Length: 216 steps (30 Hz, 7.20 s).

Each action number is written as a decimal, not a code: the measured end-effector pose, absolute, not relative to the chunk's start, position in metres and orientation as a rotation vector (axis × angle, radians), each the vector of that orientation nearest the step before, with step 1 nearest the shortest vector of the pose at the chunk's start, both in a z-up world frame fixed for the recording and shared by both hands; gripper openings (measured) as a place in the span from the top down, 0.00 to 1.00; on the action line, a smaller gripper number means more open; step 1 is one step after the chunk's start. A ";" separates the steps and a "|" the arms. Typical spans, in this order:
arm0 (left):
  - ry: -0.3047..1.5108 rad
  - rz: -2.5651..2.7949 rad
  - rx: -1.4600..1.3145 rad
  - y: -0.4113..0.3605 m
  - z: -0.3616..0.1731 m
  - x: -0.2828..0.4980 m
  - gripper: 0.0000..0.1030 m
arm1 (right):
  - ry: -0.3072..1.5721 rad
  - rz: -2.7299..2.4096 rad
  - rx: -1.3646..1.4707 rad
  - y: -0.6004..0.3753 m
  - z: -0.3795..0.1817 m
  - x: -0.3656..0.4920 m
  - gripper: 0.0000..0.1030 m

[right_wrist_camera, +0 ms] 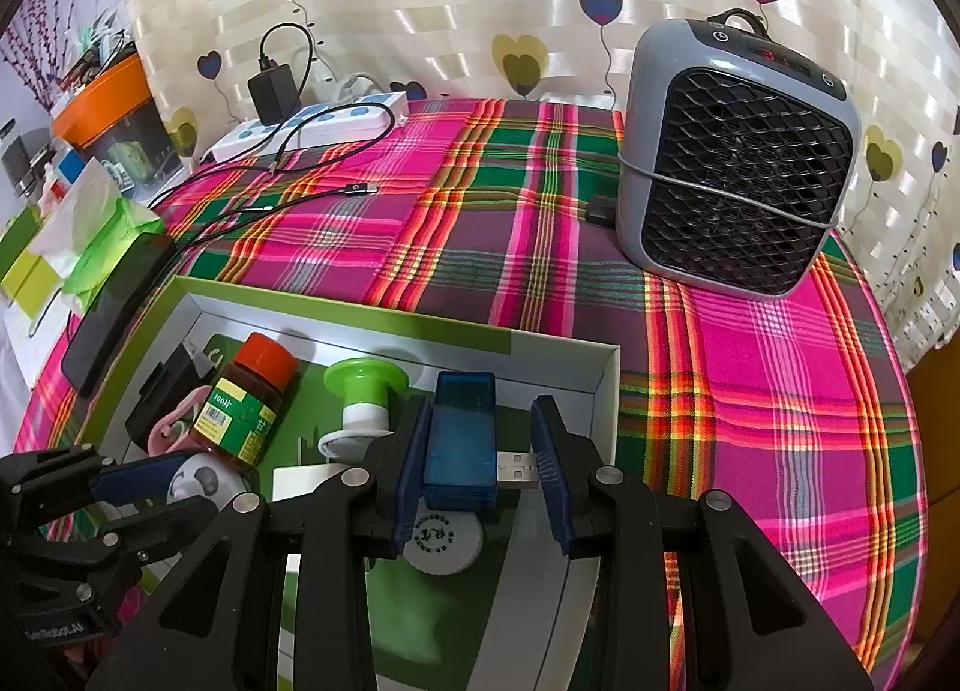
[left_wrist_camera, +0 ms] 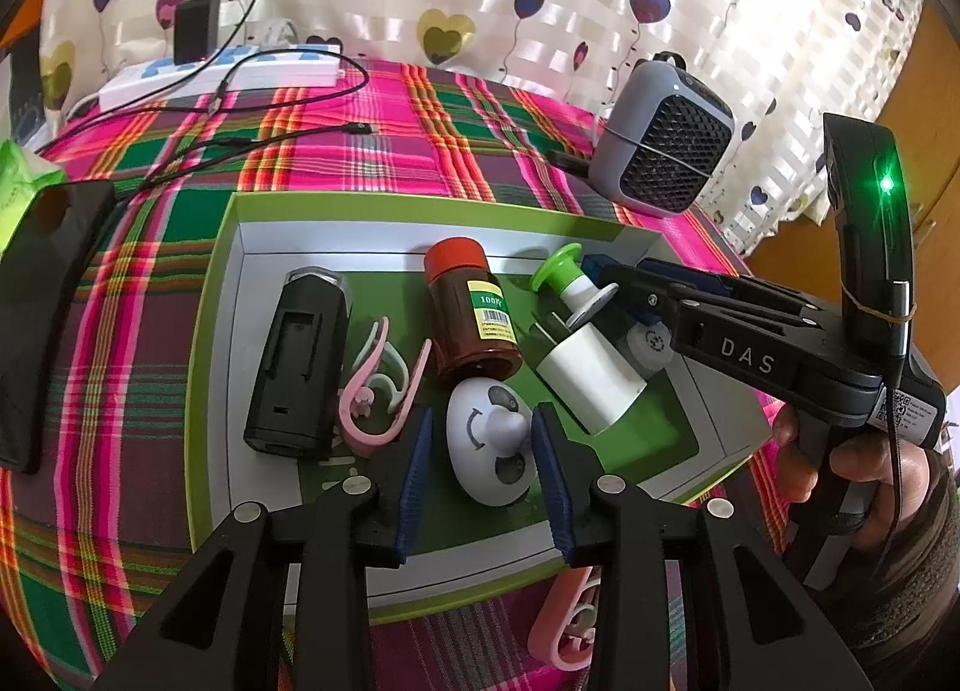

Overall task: Organize rigid objects
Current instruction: 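Lower the fan and USB stick into the box and open both grippers, then withdraw both open grippers from the green box, then grasp the silver bar device with the right gripper while the left grasps the pink clip, then carry the silver device and pink clip over the green box with both grippers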

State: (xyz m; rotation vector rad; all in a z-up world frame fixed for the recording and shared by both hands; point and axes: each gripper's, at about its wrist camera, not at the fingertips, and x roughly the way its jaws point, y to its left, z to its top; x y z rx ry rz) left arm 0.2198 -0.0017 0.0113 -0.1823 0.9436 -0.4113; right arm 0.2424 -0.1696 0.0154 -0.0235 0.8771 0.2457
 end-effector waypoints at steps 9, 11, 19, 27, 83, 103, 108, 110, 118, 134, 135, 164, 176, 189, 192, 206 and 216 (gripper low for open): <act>0.944 -0.411 -0.180 -0.002 0.011 0.219 0.67 | 0.879 0.250 -0.014 -0.170 0.015 0.243 0.65; 0.943 -0.412 -0.181 -0.001 0.011 0.219 0.66 | 0.880 0.251 -0.012 -0.169 0.016 0.243 0.65; 0.942 -0.413 -0.175 -0.002 0.012 0.218 0.62 | 0.880 0.253 -0.006 -0.169 0.015 0.243 0.65; 0.940 -0.410 -0.176 -0.003 0.013 0.218 0.61 | 0.878 0.258 0.008 -0.170 0.016 0.243 0.62; 0.843 -0.324 -0.148 0.017 0.041 0.161 0.61 | 0.774 0.212 0.088 -0.175 0.044 0.174 0.61; 0.814 -0.257 -0.219 0.064 0.032 0.110 0.61 | 0.835 0.257 0.087 -0.133 0.025 0.094 0.61; 0.828 -0.260 -0.224 0.068 0.026 0.103 0.61 | 0.871 0.265 0.046 -0.117 0.015 0.089 0.61; 0.833 -0.261 -0.223 0.069 0.024 0.101 0.61 | 0.876 0.261 0.050 -0.114 0.013 0.088 0.61; 0.842 -0.274 -0.227 0.071 0.021 0.096 0.61 | 0.918 0.237 0.018 -0.098 0.006 0.087 0.61; 0.855 -0.296 -0.228 0.068 0.018 0.096 0.61 | 0.953 0.174 -0.026 -0.089 -0.001 0.088 0.55; 0.856 -0.303 -0.228 0.067 0.018 0.096 0.61 | 0.952 0.165 -0.026 -0.090 -0.001 0.088 0.55; 0.919 -0.451 -0.115 0.006 0.014 0.120 0.61 | 0.895 0.147 -0.033 -0.126 -0.003 0.092 0.59; 0.932 -0.465 -0.033 -0.016 0.012 0.130 0.61 | 0.888 0.163 -0.031 -0.138 -0.003 0.090 0.76; 0.937 -0.442 0.021 -0.032 0.010 0.140 0.61 | 0.891 0.150 -0.004 -0.160 -0.003 0.086 0.77; 0.933 -0.430 0.036 -0.036 0.010 0.142 0.61 | 0.890 0.150 0.005 -0.164 -0.003 0.085 0.77; 0.918 -0.384 0.061 -0.043 0.009 0.142 0.61 | 0.879 0.138 0.007 -0.179 -0.003 0.084 0.77; 0.917 -0.360 0.050 -0.040 0.009 0.141 0.77 | 0.878 0.150 0.020 -0.181 -0.003 0.084 0.77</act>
